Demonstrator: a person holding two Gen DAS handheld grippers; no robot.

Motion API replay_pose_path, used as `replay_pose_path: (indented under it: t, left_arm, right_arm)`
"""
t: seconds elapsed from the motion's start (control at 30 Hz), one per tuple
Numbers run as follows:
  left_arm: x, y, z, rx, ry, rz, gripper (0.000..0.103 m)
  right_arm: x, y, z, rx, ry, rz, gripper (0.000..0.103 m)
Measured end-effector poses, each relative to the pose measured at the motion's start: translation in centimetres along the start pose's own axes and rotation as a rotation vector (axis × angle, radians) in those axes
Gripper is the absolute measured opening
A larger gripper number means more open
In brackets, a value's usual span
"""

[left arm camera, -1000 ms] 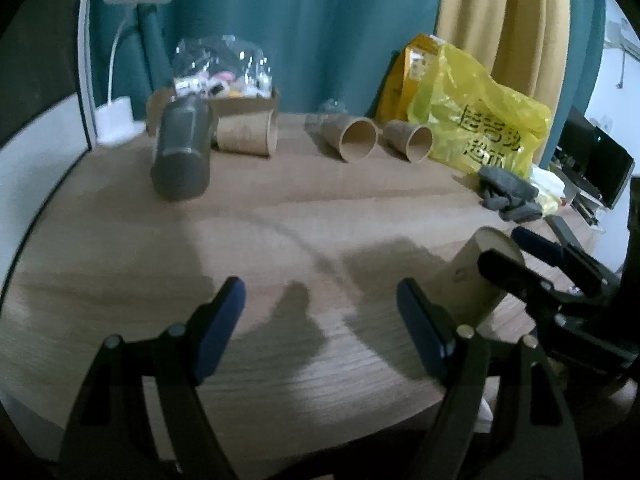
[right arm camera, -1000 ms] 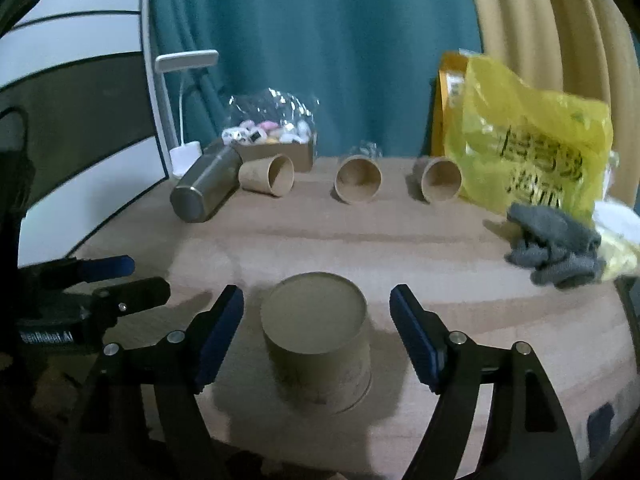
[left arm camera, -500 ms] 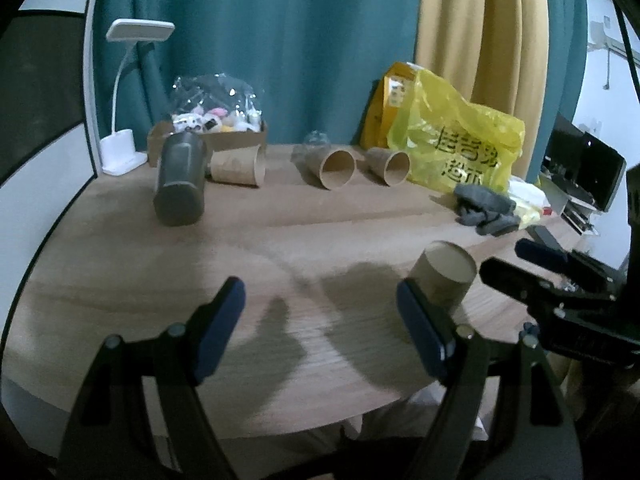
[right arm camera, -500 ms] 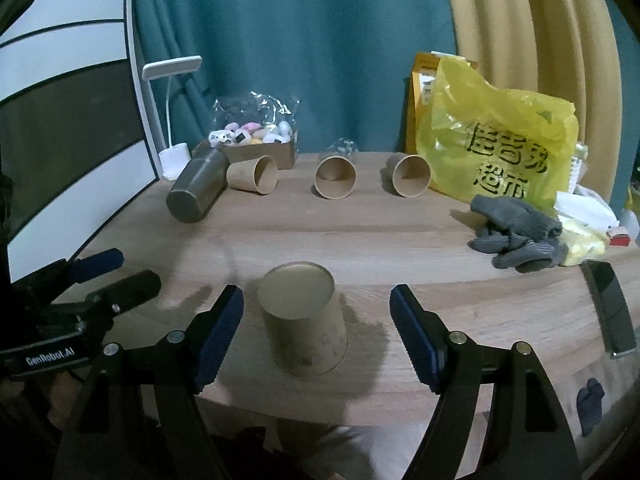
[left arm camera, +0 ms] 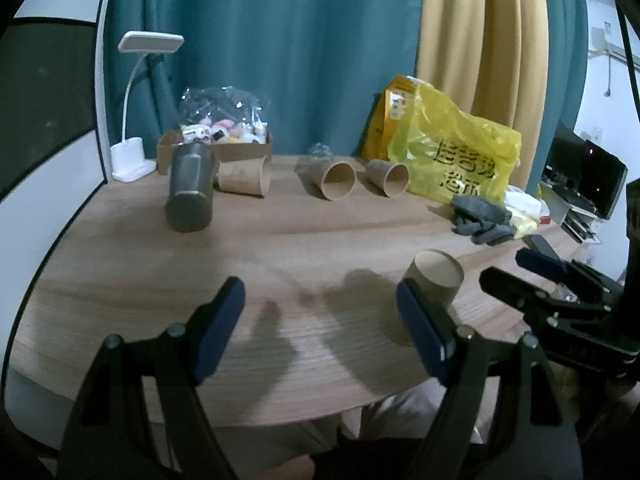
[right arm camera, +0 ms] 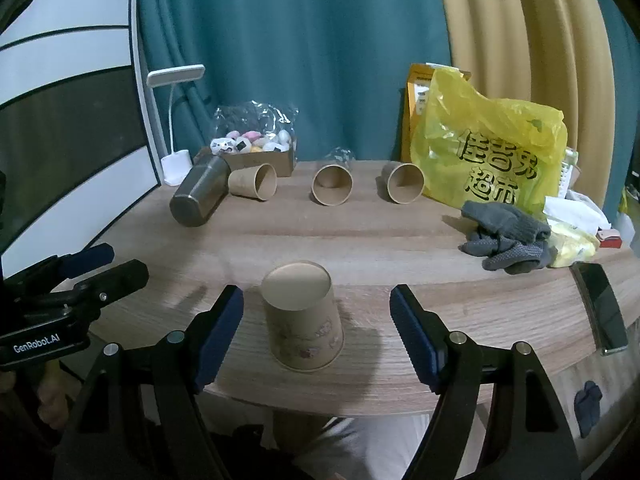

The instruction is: Flip cup upside down

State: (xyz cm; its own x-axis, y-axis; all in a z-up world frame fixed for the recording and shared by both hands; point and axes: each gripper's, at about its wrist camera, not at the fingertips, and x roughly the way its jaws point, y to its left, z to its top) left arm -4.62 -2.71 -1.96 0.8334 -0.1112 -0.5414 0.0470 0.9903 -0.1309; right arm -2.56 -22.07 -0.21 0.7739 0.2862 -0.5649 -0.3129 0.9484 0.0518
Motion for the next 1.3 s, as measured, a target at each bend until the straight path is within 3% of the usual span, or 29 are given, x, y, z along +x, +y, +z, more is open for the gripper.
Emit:
replay_pose_path:
  t: [1.3]
  left_arm:
    - [-0.30, -0.07, 0.16, 0.006, -0.009, 0.007, 0.080]
  right_arm:
    - [0.08, 0.31, -0.09, 0.013, 0.008, 0.007, 0.079]
